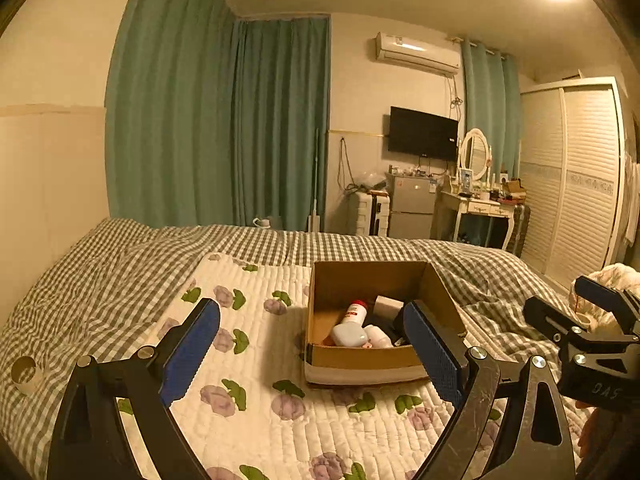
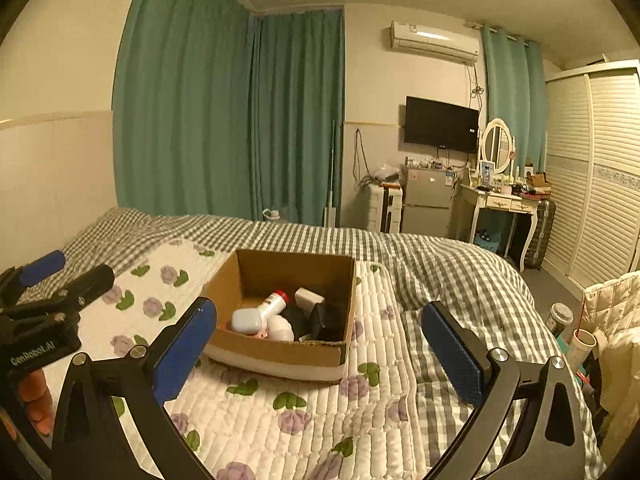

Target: Organize rigid objects

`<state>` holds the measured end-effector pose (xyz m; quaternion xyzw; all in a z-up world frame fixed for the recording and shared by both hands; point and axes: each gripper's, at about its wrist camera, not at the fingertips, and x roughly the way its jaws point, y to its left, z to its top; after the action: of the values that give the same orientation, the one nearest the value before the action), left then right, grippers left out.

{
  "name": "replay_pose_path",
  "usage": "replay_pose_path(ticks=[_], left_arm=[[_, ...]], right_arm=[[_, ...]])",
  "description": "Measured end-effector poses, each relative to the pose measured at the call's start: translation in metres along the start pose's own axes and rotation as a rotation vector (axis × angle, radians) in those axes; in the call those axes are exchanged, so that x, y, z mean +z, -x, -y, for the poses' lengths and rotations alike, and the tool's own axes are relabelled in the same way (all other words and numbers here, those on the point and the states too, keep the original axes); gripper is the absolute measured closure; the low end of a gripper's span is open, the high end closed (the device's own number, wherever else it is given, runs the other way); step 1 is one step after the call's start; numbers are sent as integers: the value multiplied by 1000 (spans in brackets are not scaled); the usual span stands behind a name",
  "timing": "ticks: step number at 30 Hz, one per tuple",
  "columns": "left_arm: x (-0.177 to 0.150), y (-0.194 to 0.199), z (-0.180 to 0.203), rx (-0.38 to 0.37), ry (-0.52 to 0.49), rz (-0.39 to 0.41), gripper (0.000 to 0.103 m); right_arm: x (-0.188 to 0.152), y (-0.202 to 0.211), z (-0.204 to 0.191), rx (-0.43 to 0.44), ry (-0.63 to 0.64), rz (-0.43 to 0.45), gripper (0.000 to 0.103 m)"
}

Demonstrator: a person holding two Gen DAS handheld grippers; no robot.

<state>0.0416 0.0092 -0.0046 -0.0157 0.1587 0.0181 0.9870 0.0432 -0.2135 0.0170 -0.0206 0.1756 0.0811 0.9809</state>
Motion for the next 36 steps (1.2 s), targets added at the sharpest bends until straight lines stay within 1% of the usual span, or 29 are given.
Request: replay_pose_path(ticks=[6, 11, 20, 25, 28, 31, 33, 36], left_arm=[[-3, 2, 3, 36, -49, -5, 8], [-4, 3, 4, 31, -57, -9, 8], [-5, 3, 9, 16, -76, -16, 8], [-7, 2, 9, 8, -70, -20, 8], [-7, 2, 9, 8, -73, -21, 8], [-6, 4, 11, 16, -91, -4, 8], [-6, 4, 12, 10, -90, -6, 8], [-6, 3, 13, 22, -92, -8, 8]], right_arm=[[-3, -3, -2, -15, 10, -12, 0], [-2, -2, 0, -31, -4, -14, 0], [0, -2, 1, -35, -5, -17, 0], [0, -4, 2, -30, -8, -17, 0], [-2, -4, 1, -32, -1, -17, 0], [-2, -4, 1, -30, -2, -17, 0], [-2, -5, 0, -30, -1, -17, 0], [-3, -4, 1, -33, -3, -16, 0]])
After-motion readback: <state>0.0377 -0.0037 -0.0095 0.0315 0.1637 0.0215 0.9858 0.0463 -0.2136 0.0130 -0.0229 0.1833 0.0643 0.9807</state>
